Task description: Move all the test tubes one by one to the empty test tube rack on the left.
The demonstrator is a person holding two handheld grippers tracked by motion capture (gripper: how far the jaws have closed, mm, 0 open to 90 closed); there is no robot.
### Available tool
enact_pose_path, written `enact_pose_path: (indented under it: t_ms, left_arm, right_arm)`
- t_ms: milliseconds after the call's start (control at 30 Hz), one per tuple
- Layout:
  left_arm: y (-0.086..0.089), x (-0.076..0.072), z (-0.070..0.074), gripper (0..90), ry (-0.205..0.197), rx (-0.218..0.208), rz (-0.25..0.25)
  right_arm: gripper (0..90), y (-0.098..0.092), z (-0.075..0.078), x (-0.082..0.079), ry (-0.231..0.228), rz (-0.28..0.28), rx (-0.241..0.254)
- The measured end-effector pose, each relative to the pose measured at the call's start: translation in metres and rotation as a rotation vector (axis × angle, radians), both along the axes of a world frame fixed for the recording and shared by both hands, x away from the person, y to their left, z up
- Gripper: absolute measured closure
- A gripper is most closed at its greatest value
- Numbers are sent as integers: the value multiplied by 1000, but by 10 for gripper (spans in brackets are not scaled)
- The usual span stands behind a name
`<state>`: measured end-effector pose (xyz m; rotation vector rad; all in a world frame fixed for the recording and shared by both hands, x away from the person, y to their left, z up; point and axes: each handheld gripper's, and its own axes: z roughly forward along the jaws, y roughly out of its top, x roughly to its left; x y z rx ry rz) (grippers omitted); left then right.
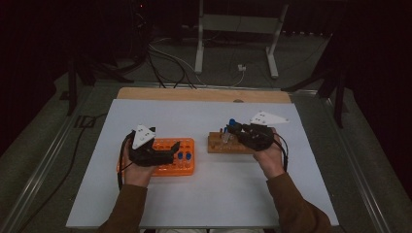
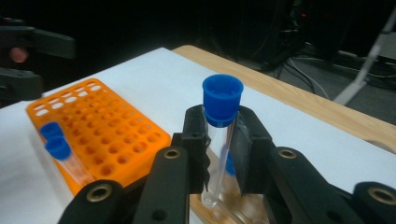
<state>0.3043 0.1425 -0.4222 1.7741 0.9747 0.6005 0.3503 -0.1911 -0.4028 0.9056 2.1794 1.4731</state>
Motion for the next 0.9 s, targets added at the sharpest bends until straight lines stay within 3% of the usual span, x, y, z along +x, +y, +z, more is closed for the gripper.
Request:
enact_pose_path:
  t_ms: [333, 533, 633, 900]
  left_arm:
    - [-20, 12, 4, 113, 43, -8, -84]
    - [-33, 16, 6, 176, 43, -18, -130]
    - [-38, 17, 6, 242, 31, -19, -143]
    - [-47, 19, 6, 425, 24, -22, -152]
  right_arm:
    - [766, 38, 6, 3, 13, 78, -18]
    - [766, 51, 9, 5, 27, 97, -4]
    - [766, 55, 13, 5, 32, 104, 22]
    - [766, 67, 16, 3, 43, 126, 35]
